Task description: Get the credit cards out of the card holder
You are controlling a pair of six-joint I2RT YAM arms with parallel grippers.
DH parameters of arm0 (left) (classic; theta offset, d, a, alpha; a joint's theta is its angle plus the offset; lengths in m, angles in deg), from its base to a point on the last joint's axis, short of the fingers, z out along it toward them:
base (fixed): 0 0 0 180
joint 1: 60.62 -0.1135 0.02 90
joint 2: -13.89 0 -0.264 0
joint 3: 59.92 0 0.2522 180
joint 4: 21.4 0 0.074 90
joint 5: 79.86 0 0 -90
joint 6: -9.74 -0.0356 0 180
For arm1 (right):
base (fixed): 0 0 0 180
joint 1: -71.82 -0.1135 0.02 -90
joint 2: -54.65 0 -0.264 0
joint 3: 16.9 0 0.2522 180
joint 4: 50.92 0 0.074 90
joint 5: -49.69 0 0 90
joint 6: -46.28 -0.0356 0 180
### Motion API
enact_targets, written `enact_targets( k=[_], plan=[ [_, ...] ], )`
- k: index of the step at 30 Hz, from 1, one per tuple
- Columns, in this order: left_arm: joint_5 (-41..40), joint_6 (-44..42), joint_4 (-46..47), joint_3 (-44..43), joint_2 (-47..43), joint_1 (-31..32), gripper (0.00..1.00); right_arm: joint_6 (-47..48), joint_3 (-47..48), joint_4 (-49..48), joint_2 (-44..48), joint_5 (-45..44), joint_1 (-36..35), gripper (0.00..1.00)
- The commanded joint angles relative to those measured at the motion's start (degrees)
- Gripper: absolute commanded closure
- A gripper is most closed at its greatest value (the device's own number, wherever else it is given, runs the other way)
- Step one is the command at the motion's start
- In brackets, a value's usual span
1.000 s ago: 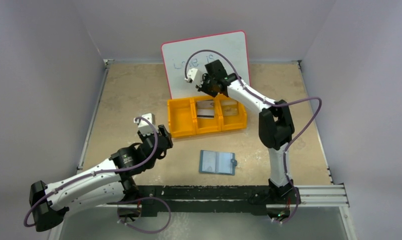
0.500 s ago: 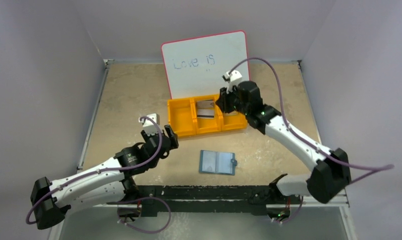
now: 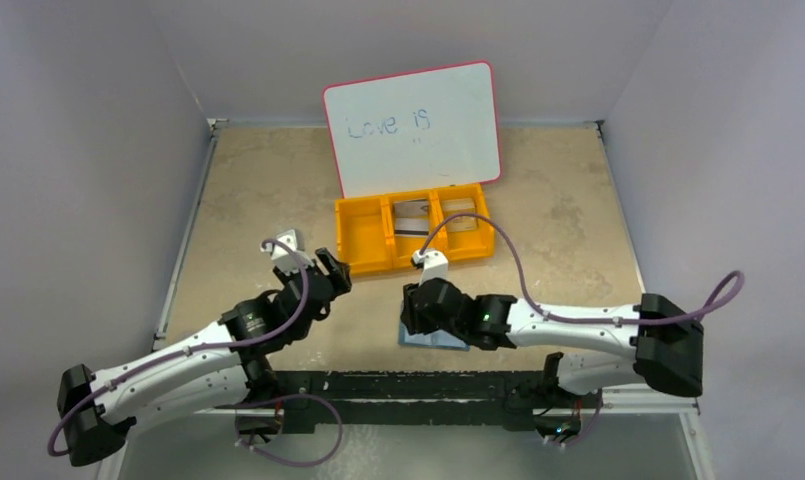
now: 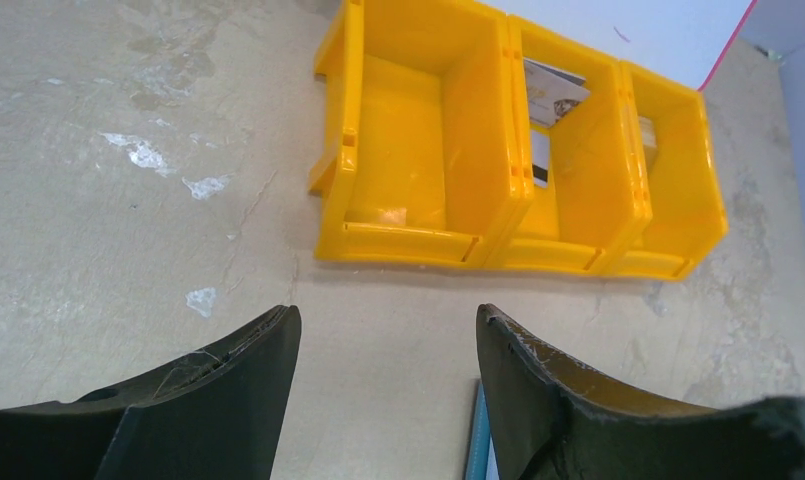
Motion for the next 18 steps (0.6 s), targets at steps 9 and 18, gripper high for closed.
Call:
enact_targets(
  k=[9,18],
  plan=[
    [-4.33,4.14,-0.92,0.68,-3.17,-0.21,0.34,-10.52,5.44,9.05,-11.81,-11.44,-8.86,0.54],
    [-3.72,3.88,-0.26,0.68,-1.97,-0.2,0.33,-9.95,7.4,10.98,-19.69,-12.84,-8.91,0.6]
  ],
)
